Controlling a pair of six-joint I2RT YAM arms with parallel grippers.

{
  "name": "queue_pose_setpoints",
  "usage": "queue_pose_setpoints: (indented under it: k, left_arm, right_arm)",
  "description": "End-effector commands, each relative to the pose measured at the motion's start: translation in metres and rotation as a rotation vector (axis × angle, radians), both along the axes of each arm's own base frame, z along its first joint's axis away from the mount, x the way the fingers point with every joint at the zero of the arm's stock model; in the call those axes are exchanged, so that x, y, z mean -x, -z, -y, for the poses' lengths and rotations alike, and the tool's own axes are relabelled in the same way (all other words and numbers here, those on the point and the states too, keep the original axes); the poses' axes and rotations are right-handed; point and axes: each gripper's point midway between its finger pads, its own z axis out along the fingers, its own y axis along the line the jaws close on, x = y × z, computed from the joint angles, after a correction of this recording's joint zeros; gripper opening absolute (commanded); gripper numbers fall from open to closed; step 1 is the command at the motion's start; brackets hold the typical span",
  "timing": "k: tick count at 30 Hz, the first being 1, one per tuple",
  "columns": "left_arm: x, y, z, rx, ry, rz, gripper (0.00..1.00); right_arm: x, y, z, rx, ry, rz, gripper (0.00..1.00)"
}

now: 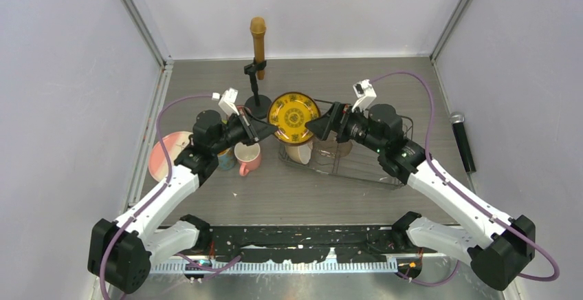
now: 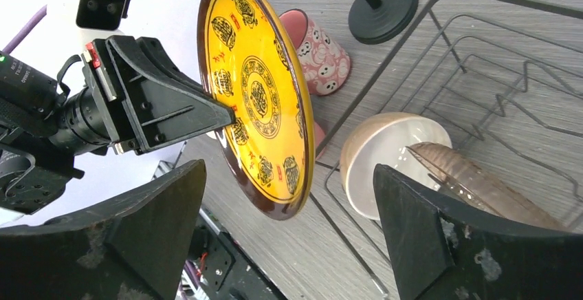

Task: Unload the mixed dishes from the dish rack
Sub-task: Place the plate at the center of the board.

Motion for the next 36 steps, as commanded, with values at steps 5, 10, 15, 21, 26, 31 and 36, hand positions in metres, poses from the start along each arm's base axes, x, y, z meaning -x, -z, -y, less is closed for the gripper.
queue_pose_setpoints:
  k: [5, 10, 15, 21, 26, 31, 36]
  left_arm:
    - [-0.007, -0.014, -0.009, 0.004, -0.071, 0.052, 0.0]
    - [-0.011, -0.022, -0.038, -0.075, -0.221, 0.066, 0.0]
    - [-0.019, -0.029, -0.091, -0.248, -0.473, 0.06, 0.0]
    - [-0.019, -0.037, -0.147, -0.284, -0.714, 0.025, 0.0]
    - [-0.011, -0.022, -0.202, -0.263, -0.919, -0.085, 0.0]
    - [0.013, -0.01, -0.268, -0.258, -1.186, -0.185, 0.0]
    - [0.028, 0.01, -0.307, -0.276, -1.34, -0.297, 0.0]
  right_arm:
    - [-0.001, -0.029, 0.026, -0.046, 0.12, 0.155, 0.99]
    - [-0.002, -0.029, 0.046, -0.05, 0.216, 0.186, 0.99]
    - [0.0, -0.025, 0.063, -0.009, 0.278, 0.18, 0.99]
    - [0.001, -0.016, 0.071, 0.045, 0.303, 0.169, 0.99]
    - [0.001, -0.011, 0.078, 0.096, 0.314, 0.174, 0.99]
    - [0.003, -0.007, 0.084, 0.125, 0.327, 0.18, 0.99]
    - [0.004, -0.004, 0.092, 0.157, 0.352, 0.179, 0.99]
